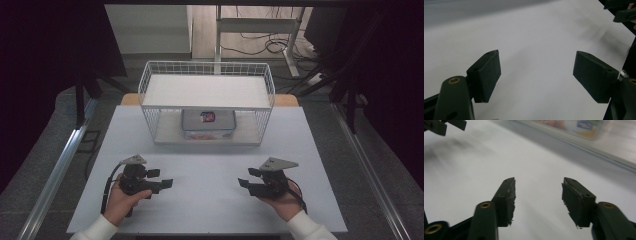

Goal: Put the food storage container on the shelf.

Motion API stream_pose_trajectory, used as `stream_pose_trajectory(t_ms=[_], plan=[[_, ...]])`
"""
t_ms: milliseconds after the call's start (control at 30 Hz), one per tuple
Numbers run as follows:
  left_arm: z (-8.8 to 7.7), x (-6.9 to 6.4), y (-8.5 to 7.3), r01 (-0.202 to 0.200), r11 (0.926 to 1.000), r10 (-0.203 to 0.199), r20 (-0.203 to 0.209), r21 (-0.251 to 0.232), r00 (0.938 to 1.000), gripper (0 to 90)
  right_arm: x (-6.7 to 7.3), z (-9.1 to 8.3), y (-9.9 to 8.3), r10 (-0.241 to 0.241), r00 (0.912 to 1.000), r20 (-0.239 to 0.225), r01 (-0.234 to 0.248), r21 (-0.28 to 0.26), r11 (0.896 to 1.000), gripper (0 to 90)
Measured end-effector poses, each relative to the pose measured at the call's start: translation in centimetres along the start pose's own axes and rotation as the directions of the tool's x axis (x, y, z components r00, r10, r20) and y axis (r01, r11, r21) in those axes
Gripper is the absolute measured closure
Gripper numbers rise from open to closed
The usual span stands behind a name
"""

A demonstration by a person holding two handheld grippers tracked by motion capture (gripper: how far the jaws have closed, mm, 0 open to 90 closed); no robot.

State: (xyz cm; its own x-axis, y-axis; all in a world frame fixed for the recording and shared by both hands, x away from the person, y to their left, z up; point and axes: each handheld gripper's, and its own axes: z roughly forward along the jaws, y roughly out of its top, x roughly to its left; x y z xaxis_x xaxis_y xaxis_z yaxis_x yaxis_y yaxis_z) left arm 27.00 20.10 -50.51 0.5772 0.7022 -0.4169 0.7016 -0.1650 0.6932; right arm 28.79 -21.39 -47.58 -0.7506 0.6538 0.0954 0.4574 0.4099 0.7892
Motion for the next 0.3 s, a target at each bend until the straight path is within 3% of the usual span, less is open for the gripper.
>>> stream_pose_trajectory(t_ms=[133, 300], plan=[[0.2, -0.2, 0.1, -0.002, 1.0000, 0.002, 0.000, 0.000, 1.0000, 22.0, -0.4, -1.3, -0.3, 0.025, 0.9997, -0.001, -0.025, -0.038, 0.999, 36.5], [-0.1, -0.2, 0.2, -0.018, 0.9998, 0.018, -0.018, -0.005, 0.9997, 22.0, -0.4, -1.3, -0.2, 0.028, 0.9996, -0.008, -0.029, -0.042, 0.999, 31.1]])
